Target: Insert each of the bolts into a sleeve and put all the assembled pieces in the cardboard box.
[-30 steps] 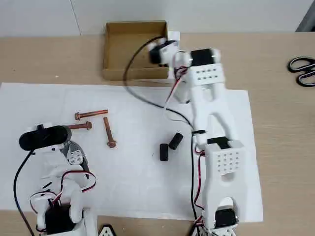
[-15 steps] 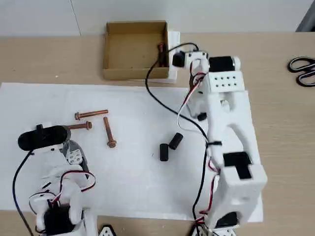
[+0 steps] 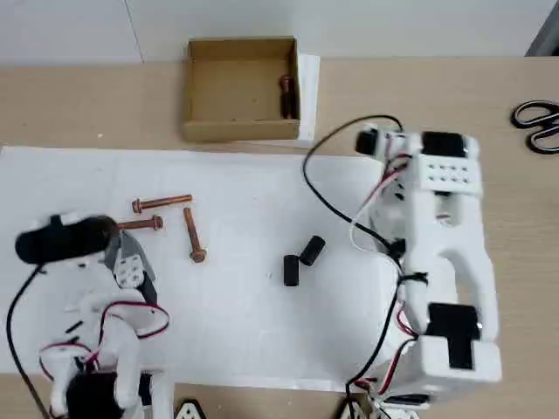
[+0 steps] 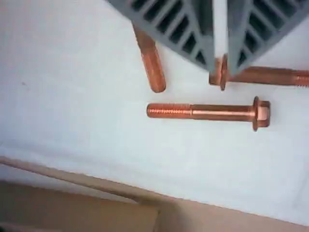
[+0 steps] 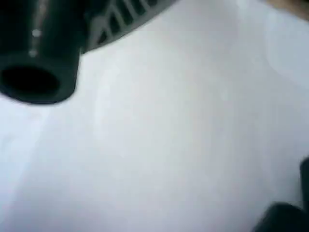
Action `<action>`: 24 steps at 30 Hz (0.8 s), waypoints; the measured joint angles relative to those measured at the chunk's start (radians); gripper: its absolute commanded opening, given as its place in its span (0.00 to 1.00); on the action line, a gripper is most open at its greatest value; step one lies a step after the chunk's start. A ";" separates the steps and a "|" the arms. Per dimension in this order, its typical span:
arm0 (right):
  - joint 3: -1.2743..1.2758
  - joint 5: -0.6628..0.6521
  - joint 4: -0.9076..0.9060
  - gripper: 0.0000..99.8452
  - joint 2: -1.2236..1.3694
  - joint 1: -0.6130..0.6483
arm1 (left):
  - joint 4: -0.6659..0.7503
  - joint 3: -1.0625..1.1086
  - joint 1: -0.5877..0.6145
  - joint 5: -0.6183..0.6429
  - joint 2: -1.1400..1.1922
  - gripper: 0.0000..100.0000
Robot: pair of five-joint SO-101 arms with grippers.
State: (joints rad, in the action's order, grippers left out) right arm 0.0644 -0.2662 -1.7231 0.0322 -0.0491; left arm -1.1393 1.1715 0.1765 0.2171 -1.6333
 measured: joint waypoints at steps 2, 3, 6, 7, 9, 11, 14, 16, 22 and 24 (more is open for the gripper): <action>0.058 -0.020 0.005 0.00 -0.049 -0.018 | 0.028 -0.063 0.000 0.008 0.106 0.01; 0.084 -0.029 0.009 0.00 -0.077 -0.029 | 0.040 -0.095 0.000 0.020 0.169 0.01; 0.160 -0.051 0.031 0.00 -0.164 -0.054 | 0.052 -0.198 0.000 0.055 0.367 0.01; 0.186 -0.055 0.038 0.00 -0.192 -0.055 | 0.052 -0.235 0.000 0.068 0.433 0.01; 0.235 -0.060 0.046 0.00 -0.239 -0.066 | 0.052 -0.307 0.000 0.084 0.557 0.01; 0.285 -0.060 0.057 0.00 -0.282 -0.083 | 0.052 -0.377 0.000 0.091 0.677 0.01; 0.356 -0.060 0.072 0.00 -0.339 -0.112 | 0.048 -0.463 0.000 0.095 0.830 0.01; 0.399 -0.063 0.081 0.00 -0.373 -0.137 | 0.028 -0.512 0.000 0.095 0.922 0.01; 0.493 -0.063 0.098 0.00 -0.466 -0.192 | -0.074 -0.658 0.000 0.086 1.155 0.01; 0.502 -0.086 0.103 0.00 -0.489 -0.206 | -0.095 -0.707 0.000 0.020 1.214 0.01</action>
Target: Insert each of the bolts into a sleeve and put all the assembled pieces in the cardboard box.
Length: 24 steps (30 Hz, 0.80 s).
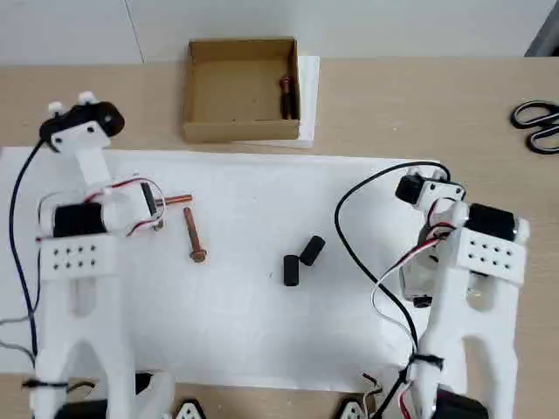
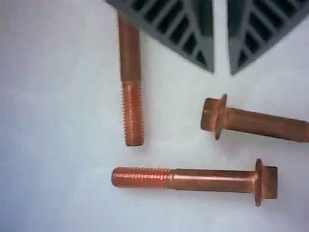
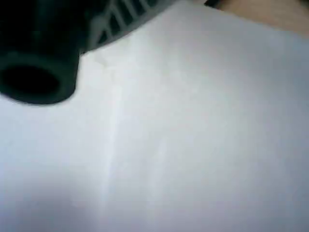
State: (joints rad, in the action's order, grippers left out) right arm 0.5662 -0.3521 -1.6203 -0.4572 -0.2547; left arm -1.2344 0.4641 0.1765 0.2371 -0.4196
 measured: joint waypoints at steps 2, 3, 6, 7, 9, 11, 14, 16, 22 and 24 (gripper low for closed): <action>0.009 -0.023 0.009 0.00 -0.015 -0.003 | 0.000 -0.035 0.000 -0.118 0.055 0.01; 0.014 -0.031 0.005 0.00 -0.021 -0.003 | -0.005 -0.046 -0.005 -0.192 0.078 0.01; 0.015 -0.040 0.006 0.00 -0.031 -0.008 | -0.041 -0.058 -0.046 -0.411 0.138 0.01; 0.015 -0.040 0.006 0.00 -0.031 -0.008 | -0.060 -0.058 -0.063 -0.482 0.153 0.01; 0.015 -0.040 0.012 0.00 -0.032 -0.006 | -0.091 -0.058 -0.092 -0.628 0.164 0.01; 0.015 -0.040 0.026 0.00 -0.032 -0.006 | -0.107 -0.058 -0.103 -0.776 0.167 0.01; 0.015 -0.040 0.049 0.00 -0.032 -0.006 | -0.124 -0.058 -0.103 -1.014 0.170 0.01; 0.015 -0.040 0.057 0.00 -0.032 -0.006 | -0.129 -0.061 -0.086 -1.171 0.170 0.01; 0.020 -0.040 0.061 0.00 -0.032 -0.006 | -0.130 -0.092 -0.025 -1.481 0.173 0.01; 0.020 -0.040 0.061 0.00 -0.032 -0.006 | -0.130 -0.092 -0.006 -1.533 0.173 0.01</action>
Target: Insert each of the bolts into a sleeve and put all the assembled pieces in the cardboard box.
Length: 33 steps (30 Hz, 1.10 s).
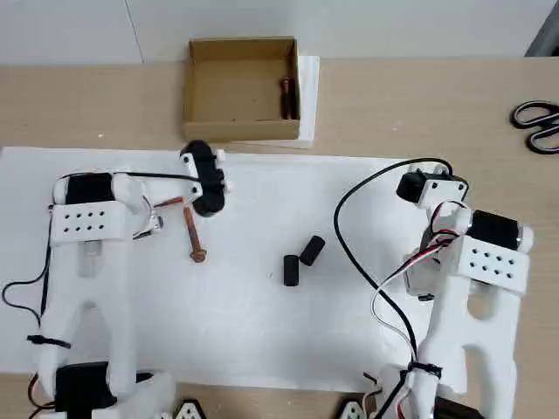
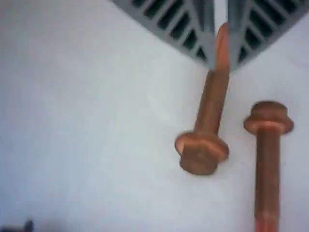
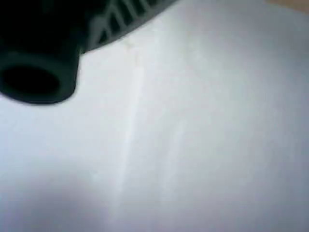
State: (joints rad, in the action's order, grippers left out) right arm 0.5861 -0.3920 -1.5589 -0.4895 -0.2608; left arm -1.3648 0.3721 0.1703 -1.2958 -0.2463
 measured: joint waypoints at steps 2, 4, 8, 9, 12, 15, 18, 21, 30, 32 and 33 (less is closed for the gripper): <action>0.000 0.000 0.000 0.00 0.000 0.000 | 0.017 0.005 0.023 -0.021 0.000 0.01; 0.000 0.000 0.000 0.00 0.000 0.000 | 0.063 0.029 0.040 -0.028 0.000 0.01; 0.000 0.000 0.000 0.00 0.000 0.000 | 0.193 0.107 0.069 -0.037 0.000 0.01; 0.000 0.000 0.000 0.00 0.000 0.000 | 0.221 0.124 0.071 -0.037 0.000 0.01; 0.000 0.000 0.000 0.00 0.000 0.000 | 0.259 0.144 0.072 -0.037 0.000 0.01; 0.000 0.000 0.000 0.00 0.000 0.000 | 0.267 0.147 0.075 -0.037 0.003 0.01; 0.000 0.000 0.000 0.00 0.000 0.000 | 0.270 0.147 0.074 -0.037 0.003 0.01; 0.000 0.000 0.000 0.00 0.000 0.000 | 0.267 0.147 0.074 -0.037 0.003 0.01; 0.000 0.000 0.000 0.00 0.000 0.000 | 0.157 0.091 0.075 -0.029 0.008 0.01; 0.000 0.000 0.000 0.00 0.000 0.000 | 0.155 0.091 0.075 -0.028 0.026 0.01; 0.000 0.000 0.000 0.00 0.000 0.000 | 0.155 0.091 0.074 -0.028 0.041 0.01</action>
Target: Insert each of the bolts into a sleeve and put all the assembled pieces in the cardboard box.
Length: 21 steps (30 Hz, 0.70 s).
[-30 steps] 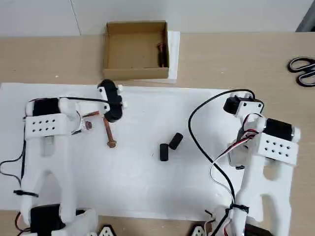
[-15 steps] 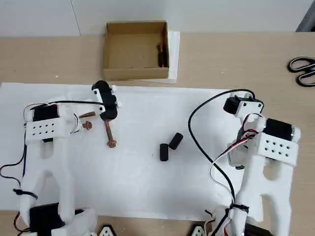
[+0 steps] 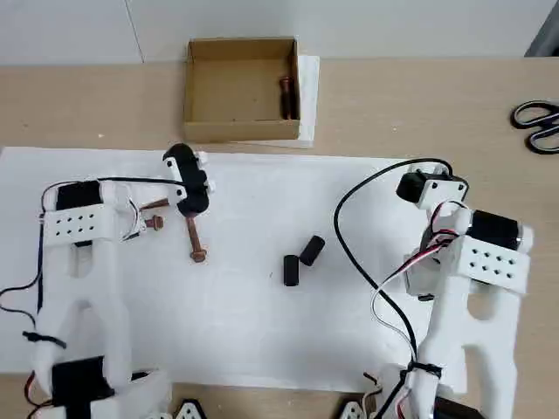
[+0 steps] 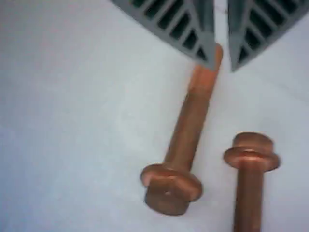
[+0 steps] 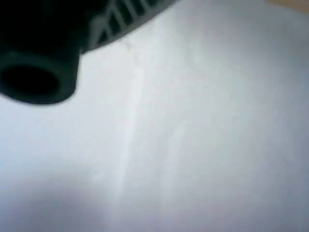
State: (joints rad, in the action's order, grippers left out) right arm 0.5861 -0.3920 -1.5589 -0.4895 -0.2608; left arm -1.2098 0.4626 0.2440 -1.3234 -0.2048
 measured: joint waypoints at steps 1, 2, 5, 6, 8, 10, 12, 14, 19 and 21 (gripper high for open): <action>0.000 0.000 0.000 0.00 0.000 0.000 | 0.000 0.000 0.000 0.002 0.017 0.01; 0.000 0.000 0.000 0.00 0.000 0.000 | 0.000 0.000 -0.002 0.008 0.035 0.01; 0.000 0.000 0.000 0.00 0.000 0.000 | 0.025 -0.014 -0.005 0.012 0.100 0.01; 0.000 0.000 0.000 0.00 0.000 0.000 | 0.034 -0.026 -0.005 0.012 0.120 0.01; 0.000 0.000 0.000 0.00 0.000 0.000 | 0.044 -0.054 -0.008 0.012 0.160 0.01; 0.000 0.000 0.000 0.00 0.000 0.000 | 0.049 -0.086 -0.008 0.012 0.201 0.01; 0.000 0.000 0.000 0.00 0.000 0.000 | 0.049 -0.120 -0.011 0.012 0.241 0.01; 0.000 0.000 0.000 0.00 0.000 0.000 | 0.046 -0.149 -0.018 0.012 0.270 0.01; 0.000 0.000 0.008 0.00 0.000 0.000 | -0.014 -0.198 -0.052 0.012 0.282 0.02; 0.000 0.000 0.012 0.00 0.000 0.000 | -0.017 -0.199 -0.068 0.012 0.284 0.06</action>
State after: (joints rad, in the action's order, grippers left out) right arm 0.5861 -0.3920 -1.5466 -0.4895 -0.2608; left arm -1.2267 0.2631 0.1765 -1.3111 0.0790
